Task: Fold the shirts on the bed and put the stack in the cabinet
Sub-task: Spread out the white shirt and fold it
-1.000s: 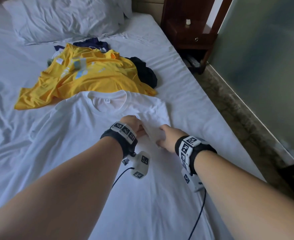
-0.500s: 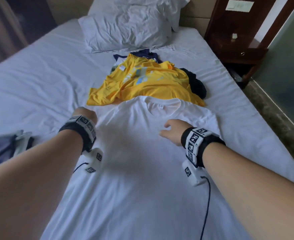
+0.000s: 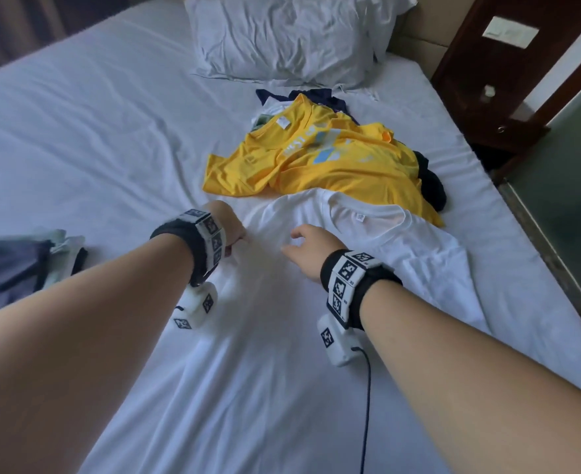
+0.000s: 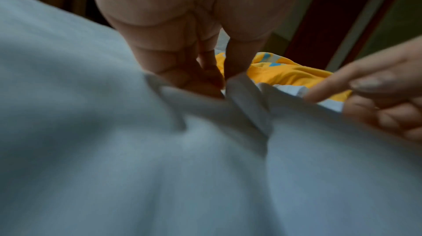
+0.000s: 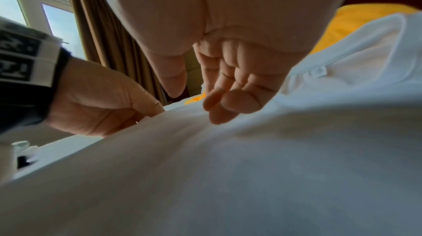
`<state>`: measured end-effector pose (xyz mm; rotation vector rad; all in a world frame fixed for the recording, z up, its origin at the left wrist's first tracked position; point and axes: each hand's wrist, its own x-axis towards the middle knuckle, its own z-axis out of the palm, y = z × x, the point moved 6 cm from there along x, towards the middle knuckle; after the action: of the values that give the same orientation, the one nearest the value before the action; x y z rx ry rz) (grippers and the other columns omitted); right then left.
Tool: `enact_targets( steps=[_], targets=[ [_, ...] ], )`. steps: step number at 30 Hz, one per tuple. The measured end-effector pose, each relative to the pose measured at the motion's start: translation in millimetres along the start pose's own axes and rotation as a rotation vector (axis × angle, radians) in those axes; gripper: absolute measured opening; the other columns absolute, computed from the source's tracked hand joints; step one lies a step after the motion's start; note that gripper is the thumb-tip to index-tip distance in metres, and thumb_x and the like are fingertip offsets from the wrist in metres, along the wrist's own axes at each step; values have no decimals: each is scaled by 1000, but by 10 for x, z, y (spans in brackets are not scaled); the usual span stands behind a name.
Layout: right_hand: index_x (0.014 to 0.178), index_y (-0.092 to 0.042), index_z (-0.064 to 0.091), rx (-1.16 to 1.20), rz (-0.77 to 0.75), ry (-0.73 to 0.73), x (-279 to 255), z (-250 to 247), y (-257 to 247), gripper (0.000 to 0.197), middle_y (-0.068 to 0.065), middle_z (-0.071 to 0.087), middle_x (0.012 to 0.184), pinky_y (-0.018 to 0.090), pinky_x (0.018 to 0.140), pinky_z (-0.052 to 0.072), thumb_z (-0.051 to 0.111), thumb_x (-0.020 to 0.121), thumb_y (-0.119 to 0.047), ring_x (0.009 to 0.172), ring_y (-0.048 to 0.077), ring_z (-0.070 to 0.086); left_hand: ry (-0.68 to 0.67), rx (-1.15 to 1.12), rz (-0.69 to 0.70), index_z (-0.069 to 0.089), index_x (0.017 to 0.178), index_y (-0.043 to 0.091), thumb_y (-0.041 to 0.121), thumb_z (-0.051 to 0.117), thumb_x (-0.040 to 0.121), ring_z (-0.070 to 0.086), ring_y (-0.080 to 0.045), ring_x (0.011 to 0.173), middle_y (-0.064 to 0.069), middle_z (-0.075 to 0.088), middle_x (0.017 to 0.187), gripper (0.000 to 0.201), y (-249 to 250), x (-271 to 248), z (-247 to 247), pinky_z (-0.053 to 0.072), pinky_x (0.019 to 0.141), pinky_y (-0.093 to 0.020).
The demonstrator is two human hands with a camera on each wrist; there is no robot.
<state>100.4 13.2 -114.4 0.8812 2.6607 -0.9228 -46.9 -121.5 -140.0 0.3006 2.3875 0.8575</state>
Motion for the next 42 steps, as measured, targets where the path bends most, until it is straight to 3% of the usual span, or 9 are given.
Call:
enact_targets(
  steps=[3,6,10,19,26,30,35,37,42],
  targets=[
    [149,-28,43,6,8,-32,137,138,-110,59,3,65,125,35,91,54,58,94,-42,104,24,67,-167,-52,-117,69,90,-4,13,68,90,75,-30,69,-19,75,78,17,-78,-77,60,63,78,-40],
    [149,-31,41,36,18,-40,188,224,-111,62,2,64,129,40,95,54,59,92,-45,105,26,67,-316,-39,-168,68,85,0,11,71,85,72,-26,65,-15,74,78,11,-104,-129,132,59,78,-33],
    [147,-31,42,134,29,-5,198,243,-40,58,5,69,114,40,87,56,55,93,-50,98,29,68,-370,-174,-100,59,97,6,13,75,79,53,-29,66,-21,50,87,25,-75,-167,182,55,90,-45],
    [159,-37,16,163,17,0,191,375,-43,69,7,54,143,40,99,48,44,99,-57,117,31,59,51,-1167,-20,62,100,1,6,54,92,61,-30,71,-18,59,87,13,-450,-262,-277,57,67,-42],
    [155,-53,-6,-107,-66,-91,313,490,-203,76,18,38,157,41,100,49,40,96,-68,123,37,58,138,-917,-174,69,108,9,41,81,79,74,-40,92,-19,73,102,45,-584,30,-524,60,84,-56],
    [158,-47,-5,-207,-57,-70,451,402,-303,76,19,35,159,37,92,45,40,99,-64,125,40,56,-58,-719,-71,69,114,-3,3,81,77,74,-34,100,-21,75,110,40,-495,88,-537,58,96,-47],
    [147,-34,32,-232,-97,-28,583,392,-508,61,10,61,115,35,74,47,47,95,-64,95,32,63,172,-527,-38,69,108,0,6,70,90,74,-29,89,-15,73,99,19,-580,99,-818,65,74,-44],
    [133,-25,49,-166,-127,40,591,371,-572,51,10,58,124,38,82,49,48,95,-59,106,30,61,229,-508,-21,68,108,2,14,63,97,72,-31,84,-13,70,92,17,-580,78,-849,64,62,-42],
    [154,-25,36,-234,-279,24,483,422,-657,76,6,31,160,39,118,28,59,91,-58,146,29,30,52,-311,-87,70,103,8,57,75,81,73,-39,89,-17,73,99,54,-665,130,-706,61,83,-49]
  ],
)
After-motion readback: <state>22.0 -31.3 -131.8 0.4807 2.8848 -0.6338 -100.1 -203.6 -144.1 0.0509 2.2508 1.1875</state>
